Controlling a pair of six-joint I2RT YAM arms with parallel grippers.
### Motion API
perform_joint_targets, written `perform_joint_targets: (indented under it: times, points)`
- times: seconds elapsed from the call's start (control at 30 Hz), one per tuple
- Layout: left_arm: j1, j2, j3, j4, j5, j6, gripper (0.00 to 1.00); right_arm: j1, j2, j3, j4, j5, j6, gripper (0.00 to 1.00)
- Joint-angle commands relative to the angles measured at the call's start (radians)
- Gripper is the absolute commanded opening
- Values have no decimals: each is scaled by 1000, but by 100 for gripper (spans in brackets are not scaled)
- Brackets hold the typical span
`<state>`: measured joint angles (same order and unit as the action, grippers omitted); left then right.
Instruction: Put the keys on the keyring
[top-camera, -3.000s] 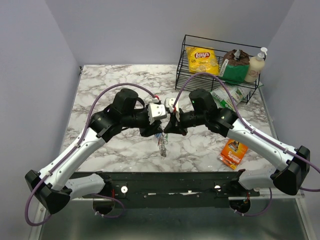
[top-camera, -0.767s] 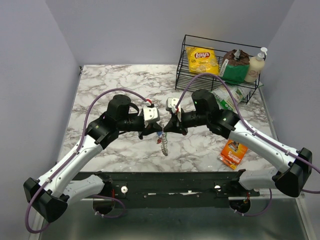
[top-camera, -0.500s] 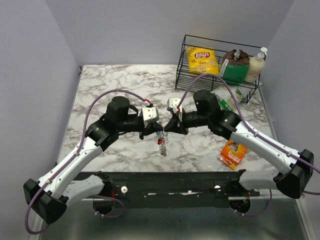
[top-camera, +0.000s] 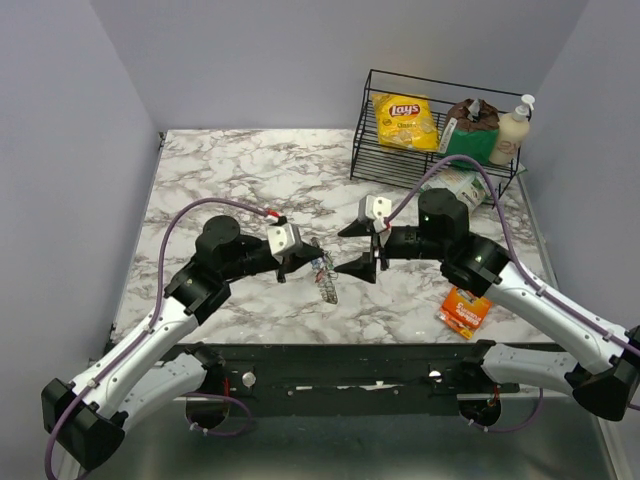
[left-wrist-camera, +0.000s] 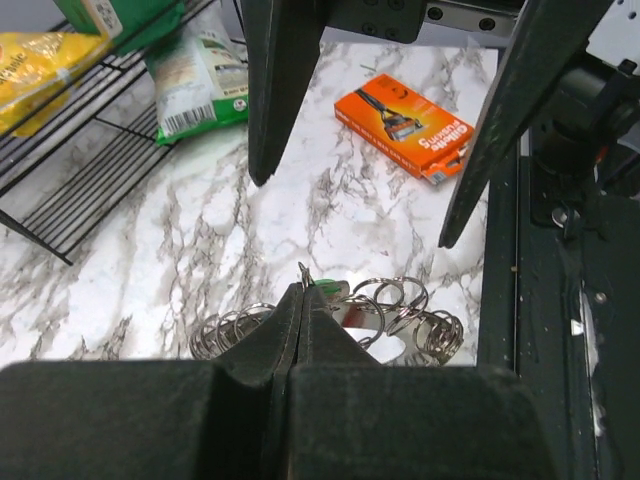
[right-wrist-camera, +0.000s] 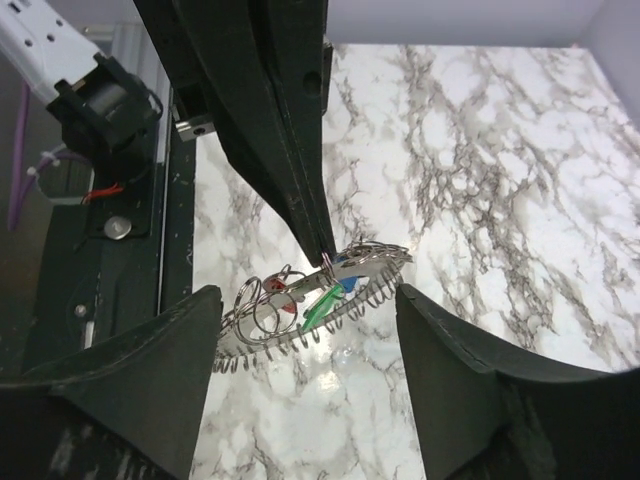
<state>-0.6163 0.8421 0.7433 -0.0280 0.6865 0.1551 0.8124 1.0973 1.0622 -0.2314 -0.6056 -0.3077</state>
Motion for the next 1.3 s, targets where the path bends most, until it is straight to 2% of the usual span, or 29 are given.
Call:
perform_joint_targets:
  times: [0.0, 0.13, 0.3, 0.57, 0.8, 1.27]
  points:
    - [4, -63, -65, 218, -7, -43, 0, -1, -62, -50, 116, 73, 51, 80]
    - [4, -110, -143, 390, 2, -69, 0, -61, -59, -56, 145, -38, 94, 78]
    - [4, -156, -200, 497, 120, -103, 0, -174, -40, -76, 266, -339, 180, 68]
    - [4, -166, -213, 606, 237, -152, 0, -185, 27, -21, 276, -584, 205, 62]
    - [4, -167, -200, 600, 240, -152, 0, -185, 47, -13, 277, -608, 220, 52]
    - [4, -158, -180, 576, 243, -150, 0, -142, 110, 19, 268, -583, 233, 46]
